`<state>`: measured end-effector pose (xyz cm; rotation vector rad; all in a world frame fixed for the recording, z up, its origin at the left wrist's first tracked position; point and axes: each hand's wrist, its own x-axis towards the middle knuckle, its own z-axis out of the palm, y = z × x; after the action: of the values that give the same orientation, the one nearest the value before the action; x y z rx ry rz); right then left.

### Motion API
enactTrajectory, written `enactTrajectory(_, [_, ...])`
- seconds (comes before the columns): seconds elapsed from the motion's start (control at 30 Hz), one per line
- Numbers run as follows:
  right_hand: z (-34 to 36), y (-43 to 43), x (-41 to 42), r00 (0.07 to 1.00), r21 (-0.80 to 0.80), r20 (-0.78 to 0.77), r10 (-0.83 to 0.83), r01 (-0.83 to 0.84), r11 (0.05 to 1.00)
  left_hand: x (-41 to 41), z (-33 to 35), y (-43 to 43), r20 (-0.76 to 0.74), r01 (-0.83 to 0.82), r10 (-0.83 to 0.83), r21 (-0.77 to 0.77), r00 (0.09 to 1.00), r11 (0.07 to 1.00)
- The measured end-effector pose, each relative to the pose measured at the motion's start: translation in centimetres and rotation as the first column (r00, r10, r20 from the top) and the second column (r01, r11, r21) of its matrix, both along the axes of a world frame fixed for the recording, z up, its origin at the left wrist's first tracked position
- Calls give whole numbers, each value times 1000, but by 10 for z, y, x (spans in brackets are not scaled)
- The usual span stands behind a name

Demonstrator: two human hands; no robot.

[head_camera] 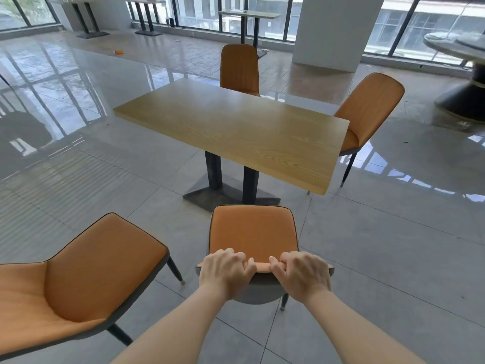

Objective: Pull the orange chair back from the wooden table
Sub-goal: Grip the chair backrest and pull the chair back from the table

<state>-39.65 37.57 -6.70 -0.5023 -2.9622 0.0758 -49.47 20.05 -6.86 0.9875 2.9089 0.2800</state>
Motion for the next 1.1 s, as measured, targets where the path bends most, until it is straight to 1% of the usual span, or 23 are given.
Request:
enactTrajectory(0.1, [-3, 11, -9, 1000, -15, -21, -6, 5, 1000, -6, -1, 8, -2, 1, -1, 14, 1000, 1000])
enactTrajectory(0.23, [0, 22, -21, 1000, 23, -5, -6, 7, 1000, -16, 3, 20, 5, 27, -27, -24, 1000, 999])
enactTrajectory(0.37, [-3, 30, -32, 1000, 55, 2, -29, 29, 998, -26, 3, 27, 18, 31, -31, -27, 999, 999])
enactTrajectory(0.5, [-7, 31, -33, 998, 93, -53, -45, 50, 994, -28, -1, 28, 18, 44, -44, -26, 999, 999])
enactTrajectory(0.63, [-5, 32, -33, 998, 125, -59, -31, 38, 991, -29, -2, 32, 17, 24, -23, -60, 1000, 998])
enactTrajectory(0.73, [-6, 35, -35, 999, 91, -49, -9, 13, 996, -29, 2, 33, 38, 4, -1, -88, 999, 996])
enactTrajectory(0.8, [-6, 37, -35, 1000, 62, -8, 14, -14, 998, -29, 7, 34, 73, 8, 1, -119, 997, 993])
enactTrajectory(0.87, [-3, 37, -33, 999, 25, 34, 37, -37, 999, -29, 10, 35, 127, 43, -20, -182, 992, 982])
enactTrajectory(0.93, [4, 37, -35, 994, -44, 106, 32, -28, 999, -31, 14, 35, 190, 78, -33, -238, 981, 968])
enactTrajectory(0.97, [9, 37, -37, 988, -89, 150, 37, -24, 996, -30, 15, 34, 206, 80, -30, -241, 978, 967])
enactTrajectory(1.03, [16, 37, -41, 968, -167, 245, 55, -14, 986, -27, 17, 28, 174, 70, -33, -211, 984, 975])
enactTrajectory(1.07, [20, 37, -40, 962, -186, 268, 56, -6, 983, -23, 21, 24, 141, 64, -37, -193, 989, 979])
enactTrajectory(1.1, [22, 36, -39, 967, -168, 253, 43, 0, 986, -18, 26, 19, 116, 40, -23, -140, 993, 989])
